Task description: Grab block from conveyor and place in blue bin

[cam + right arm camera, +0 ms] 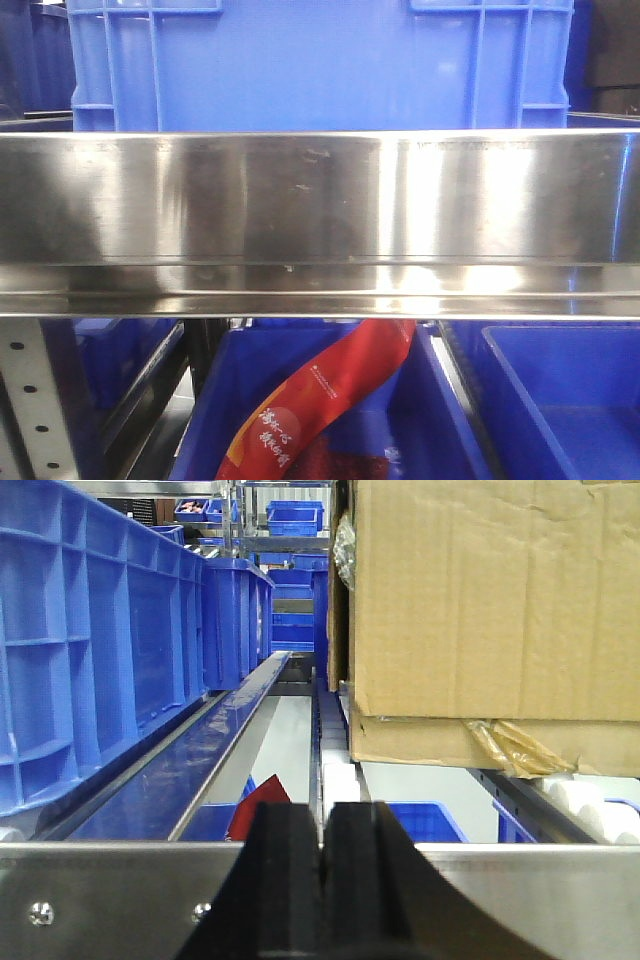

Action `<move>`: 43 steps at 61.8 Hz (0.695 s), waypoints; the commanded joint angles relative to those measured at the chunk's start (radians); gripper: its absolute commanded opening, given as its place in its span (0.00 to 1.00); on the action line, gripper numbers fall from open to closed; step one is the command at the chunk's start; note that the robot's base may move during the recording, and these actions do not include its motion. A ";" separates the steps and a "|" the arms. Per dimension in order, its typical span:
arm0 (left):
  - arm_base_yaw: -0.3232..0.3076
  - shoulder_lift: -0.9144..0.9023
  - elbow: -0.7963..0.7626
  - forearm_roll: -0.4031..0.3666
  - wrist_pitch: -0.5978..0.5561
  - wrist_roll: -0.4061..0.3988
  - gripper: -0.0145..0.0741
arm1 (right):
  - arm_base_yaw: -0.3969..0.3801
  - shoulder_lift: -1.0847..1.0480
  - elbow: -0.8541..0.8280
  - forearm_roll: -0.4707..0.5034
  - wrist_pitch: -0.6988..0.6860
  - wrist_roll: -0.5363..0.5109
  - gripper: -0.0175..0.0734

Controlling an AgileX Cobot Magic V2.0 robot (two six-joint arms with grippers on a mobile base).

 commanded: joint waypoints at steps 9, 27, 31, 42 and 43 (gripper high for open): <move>0.050 -0.176 0.135 0.006 -0.034 -0.003 0.04 | -0.005 -0.002 0.002 -0.006 -0.024 0.000 0.01; 0.050 -0.203 0.202 0.006 0.070 -0.003 0.04 | -0.005 -0.002 0.002 -0.006 -0.024 0.000 0.01; 0.050 -0.203 0.202 0.006 0.074 -0.003 0.04 | -0.005 -0.002 0.002 -0.006 -0.024 0.000 0.01; 0.050 -0.203 0.202 0.006 0.064 -0.003 0.04 | -0.005 -0.002 0.002 -0.006 -0.024 0.000 0.01; 0.050 -0.203 0.202 0.006 0.064 -0.003 0.04 | -0.005 -0.002 0.002 -0.006 -0.024 0.000 0.01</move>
